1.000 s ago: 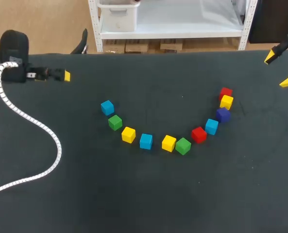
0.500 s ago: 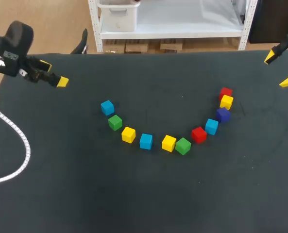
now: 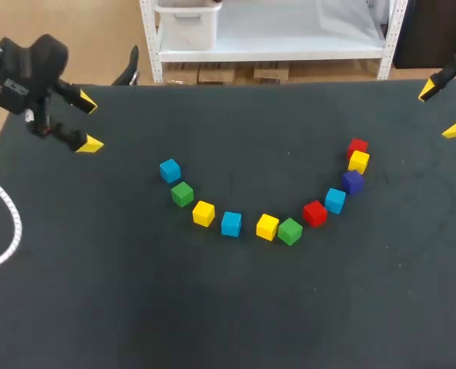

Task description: Place the blue cubes, place green cubes on the blue cubes, place the yellow cubes on the green cubes, then place the red cubes on the yellow cubes, and place purple cube on the red cubes.

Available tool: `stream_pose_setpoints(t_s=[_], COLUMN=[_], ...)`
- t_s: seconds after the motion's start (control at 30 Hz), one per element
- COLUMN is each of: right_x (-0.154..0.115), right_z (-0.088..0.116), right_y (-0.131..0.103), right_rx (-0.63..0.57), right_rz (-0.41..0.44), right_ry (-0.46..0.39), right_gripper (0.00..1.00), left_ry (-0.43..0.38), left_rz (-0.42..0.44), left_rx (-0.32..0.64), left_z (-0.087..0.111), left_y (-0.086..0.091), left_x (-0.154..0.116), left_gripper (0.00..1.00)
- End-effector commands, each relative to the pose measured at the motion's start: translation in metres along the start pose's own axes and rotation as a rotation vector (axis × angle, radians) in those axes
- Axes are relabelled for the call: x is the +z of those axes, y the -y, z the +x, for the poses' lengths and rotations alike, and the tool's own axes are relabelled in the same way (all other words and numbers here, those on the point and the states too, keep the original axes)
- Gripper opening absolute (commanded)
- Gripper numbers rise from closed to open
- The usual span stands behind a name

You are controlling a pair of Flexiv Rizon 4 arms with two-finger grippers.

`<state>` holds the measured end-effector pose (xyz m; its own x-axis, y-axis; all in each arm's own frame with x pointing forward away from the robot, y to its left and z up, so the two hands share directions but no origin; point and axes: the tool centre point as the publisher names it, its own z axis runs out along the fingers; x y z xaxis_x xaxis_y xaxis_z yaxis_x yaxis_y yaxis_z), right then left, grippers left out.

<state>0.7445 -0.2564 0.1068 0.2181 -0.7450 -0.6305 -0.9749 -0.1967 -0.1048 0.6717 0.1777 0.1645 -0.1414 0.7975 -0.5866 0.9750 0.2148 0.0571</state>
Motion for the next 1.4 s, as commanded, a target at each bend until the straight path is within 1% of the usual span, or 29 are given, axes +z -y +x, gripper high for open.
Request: stream_pose_setpoints(t_s=[0.03,0.4,0.43,0.53,0.57,0.63,0.67,0.83,0.97,1.13,1.17,1.27,1.37,1.4], right_x=[0.000,0.000,0.000,0.000,0.000,0.000,0.000,0.000,0.000,0.000,0.000,0.000,0.000,0.000], right_z=[-0.001,-0.001,-0.001,-0.001,-0.001,-0.001,-0.001,-0.001,-0.001,-0.001,-0.001,-0.001,-0.001,-0.001], right_y=[-0.001,-0.001,-0.001,-0.001,-0.001,-0.001,-0.001,-0.001,-0.001,-0.001,-0.001,-0.001,-0.001,-0.001], right_rx=[0.000,0.000,0.000,0.000,0.000,0.000,0.000,0.000,0.000,0.000,0.000,0.000,0.000,0.000], right_rz=[0.003,0.003,0.003,0.003,0.003,0.003,0.003,0.003,0.003,0.003,0.003,0.003,0.003,0.003], right_ry=[-0.001,-0.001,-0.001,-0.001,-0.001,-0.001,-0.001,-0.001,-0.001,-0.001,-0.001,-0.001,-0.001,-0.001], right_gripper=[1.00,1.00,1.00,1.00,1.00,1.00,1.00,1.00,1.00,1.00,1.00,1.00,1.00,1.00], left_ry=[-0.078,-0.078,-0.078,-0.087,-0.100,-0.095,-0.111,-0.120,-0.122,-0.146,-0.162,-0.176,-0.179,-0.196], left_rz=[0.217,0.217,0.225,0.231,0.234,0.239,0.240,0.262,0.276,0.280,0.275,0.251,0.244,0.242], left_rx=[0.252,0.252,0.271,0.306,0.319,0.349,0.366,0.407,0.418,0.437,0.436,0.434,0.433,0.429], left_z=[-0.004,-0.004,-0.005,-0.012,-0.016,-0.022,-0.026,-0.038,-0.048,-0.062,-0.065,-0.074,-0.082,-0.085], left_y=[-0.009,-0.009,-0.007,0.003,0.007,0.015,0.020,0.040,0.057,0.077,0.080,0.088,0.095,0.097], left_x=[0.000,0.000,0.005,0.015,0.018,0.024,0.028,0.045,0.063,0.082,0.086,0.094,0.104,0.109], left_gripper=[1.00,1.00,1.00,1.00,1.00,1.00,1.00,1.00,1.00,1.00,1.00,1.00,1.00,1.00])
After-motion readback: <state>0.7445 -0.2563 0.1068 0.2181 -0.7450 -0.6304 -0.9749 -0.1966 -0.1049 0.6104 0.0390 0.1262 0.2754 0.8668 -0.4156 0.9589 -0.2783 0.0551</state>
